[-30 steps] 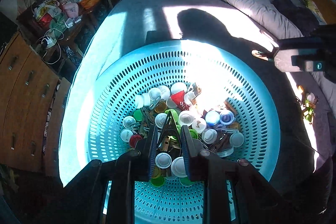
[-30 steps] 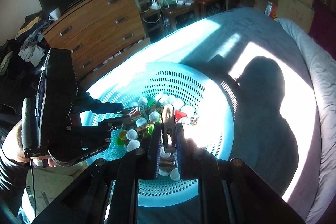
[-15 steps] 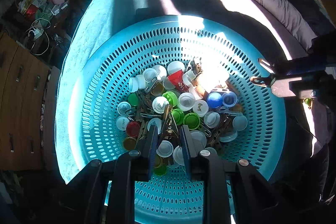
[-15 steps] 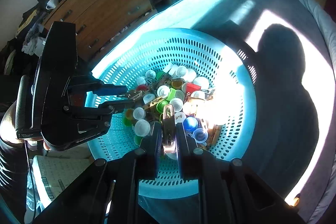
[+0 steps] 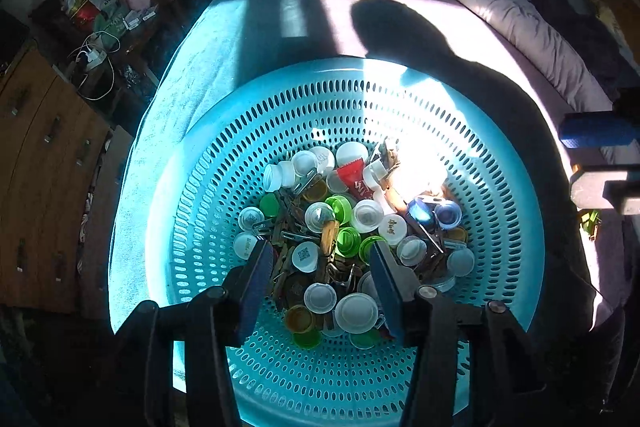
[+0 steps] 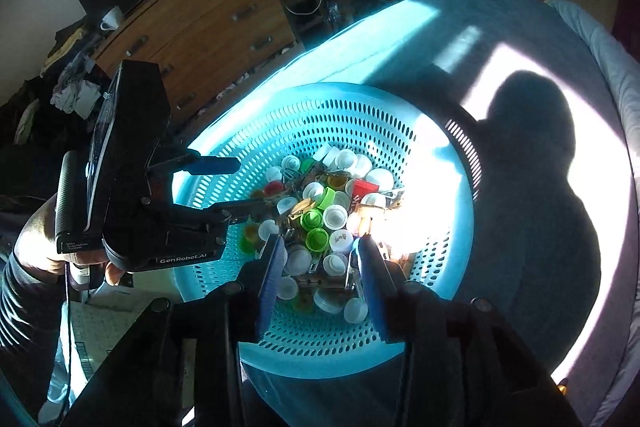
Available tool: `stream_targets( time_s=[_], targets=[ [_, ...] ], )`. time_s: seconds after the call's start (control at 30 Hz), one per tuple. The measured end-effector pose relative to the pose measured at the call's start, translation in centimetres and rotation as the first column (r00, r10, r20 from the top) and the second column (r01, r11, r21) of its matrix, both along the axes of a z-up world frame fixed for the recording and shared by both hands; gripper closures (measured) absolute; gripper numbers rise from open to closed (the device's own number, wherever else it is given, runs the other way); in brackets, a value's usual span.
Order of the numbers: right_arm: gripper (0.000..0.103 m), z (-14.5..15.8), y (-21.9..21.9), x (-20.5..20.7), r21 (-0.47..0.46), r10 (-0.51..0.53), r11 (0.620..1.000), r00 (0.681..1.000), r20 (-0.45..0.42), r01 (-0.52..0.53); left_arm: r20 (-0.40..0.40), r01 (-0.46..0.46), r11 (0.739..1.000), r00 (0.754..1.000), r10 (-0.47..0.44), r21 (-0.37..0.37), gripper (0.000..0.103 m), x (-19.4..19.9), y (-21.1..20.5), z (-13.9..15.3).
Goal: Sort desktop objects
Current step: 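Move the left tool back to the pile and grasp a wooden clothespin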
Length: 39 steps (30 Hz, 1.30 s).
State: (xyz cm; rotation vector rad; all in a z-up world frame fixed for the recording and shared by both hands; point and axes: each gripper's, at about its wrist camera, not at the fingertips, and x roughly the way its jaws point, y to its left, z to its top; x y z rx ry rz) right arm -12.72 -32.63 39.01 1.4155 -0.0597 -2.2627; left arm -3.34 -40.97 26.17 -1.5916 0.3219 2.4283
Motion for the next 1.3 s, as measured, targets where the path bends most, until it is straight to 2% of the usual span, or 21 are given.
stream_targets(
  time_s=[0.03,0.07,0.1,0.13,0.17,0.2,0.27,0.3,0.4,0.47,0.57,0.67,0.77,0.83,0.93,1.0,1.1,1.13,1.17,1.2,1.3],
  targets=[
    [0.061,0.6,0.6,1.1,0.000,-0.010,1.000,0.999,-0.048,0.010,-0.038,0.001,1.000,0.999,-0.001,0.012,0.051,0.8,0.1,0.7],
    [0.052,1.1,1.2,2.8,0.004,-0.028,1.000,0.994,-0.109,0.028,-0.084,0.005,1.000,0.996,-0.003,0.021,0.051,1.8,0.3,1.5],
    [0.038,1.5,2.1,4.6,0.012,-0.051,0.998,0.983,-0.177,0.054,-0.135,0.015,0.999,0.991,-0.010,0.032,0.051,3.1,0.6,2.1],
    [0.029,1.6,2.9,6.9,0.024,-0.076,0.996,0.966,-0.245,0.085,-0.180,0.037,0.998,0.983,-0.027,0.050,0.051,4.6,1.2,2.7],
    [0.015,1.3,3.8,9.4,0.039,-0.100,0.992,0.946,-0.309,0.118,-0.221,0.064,0.996,0.974,-0.047,0.070,0.051,6.4,1.9,3.1],
    [0.007,0.5,4.9,12.1,0.059,-0.128,0.985,0.922,-0.365,0.160,-0.264,0.089,0.993,0.962,-0.064,0.084,0.051,8.2,2.8,3.4],
    [0.006,-2.1,7.2,17.1,0.094,-0.189,0.964,0.885,-0.425,0.250,-0.324,0.142,0.984,0.941,-0.100,0.110,0.051,11.9,5.0,3.3],
    [0.006,-3.8,8.3,19.4,0.107,-0.219,0.951,0.878,-0.426,0.289,-0.339,0.170,0.976,0.934,-0.115,0.136,0.051,13.6,6.2,3.0],
    [0.007,-9.2,12.0,25.8,0.116,-0.335,0.908,0.863,-0.378,0.404,-0.349,0.247,0.942,0.924,-0.158,0.228,0.049,17.4,11.1,1.0],
    [0.007,-12.4,14.1,29.4,0.161,-0.401,0.864,0.845,-0.355,0.478,-0.332,0.297,0.924,0.920,-0.209,0.241,0.045,18.5,15.2,-1.5],
    [0.007,-15.8,17.2,33.9,0.160,-0.498,0.816,0.817,-0.291,0.555,-0.218,0.333,0.916,0.933,-0.286,0.224,0.045,18.0,21.7,-6.5],
    [0.007,-17.0,19.3,37.4,0.180,-0.537,0.777,0.784,-0.310,0.603,-0.142,0.343,0.913,0.937,-0.318,0.220,0.045,16.3,27.4,-10.1],
    [0.007,-17.5,21.4,39.8,0.157,-0.580,0.749,0.751,-0.316,0.644,-0.086,0.323,0.922,0.946,-0.311,0.212,0.045,13.5,32.5,-12.4],
    [0.007,-18.5,22.4,41.1,0.130,-0.619,0.726,0.724,-0.303,0.675,-0.053,0.291,0.944,0.957,-0.286,0.156,0.045,11.3,35.5,-13.7],
    [0.007,-20.4,23.8,43.0,0.094,-0.671,0.699,0.695,-0.257,0.709,-0.046,0.285,0.948,0.958,-0.282,0.141,0.045,9.2,39.3,-14.5],
    [0.007,-21.0,24.7,43.4,0.068,-0.700,0.682,0.677,-0.227,0.728,-0.052,0.311,0.941,0.950,-0.307,0.134,0.045,8.4,41.2,-15.0],
    [0.007,-20.7,26.1,43.4,0.020,-0.725,0.663,0.649,-0.229,0.748,-0.023,0.336,0.940,0.942,-0.335,0.062,0.043,8.1,43.4,-16.9],
    [0.007,-20.9,26.5,43.4,0.008,-0.733,0.657,0.642,-0.222,0.754,-0.046,0.338,0.941,0.941,-0.336,0.031,0.031,8.2,43.3,-17.4],
    [0.007,-21.1,26.8,43.3,0.000,-0.742,0.651,0.637,-0.209,0.759,-0.077,0.314,0.949,0.947,-0.313,-0.001,0.024,8.4,42.6,-17.4],
    [0.007,-21.4,27.2,43.2,-0.007,-0.752,0.643,0.630,-0.195,0.765,-0.075,0.283,0.958,0.956,-0.285,-0.040,0.023,8.4,41.6,-17.4],
    [0.007,-21.3,27.7,43.4,-0.043,-0.766,0.630,0.612,-0.198,0.775,-0.092,0.209,0.975,0.972,-0.215,-0.072,0.026,9.2,37.1,-17.0]
  ],
)
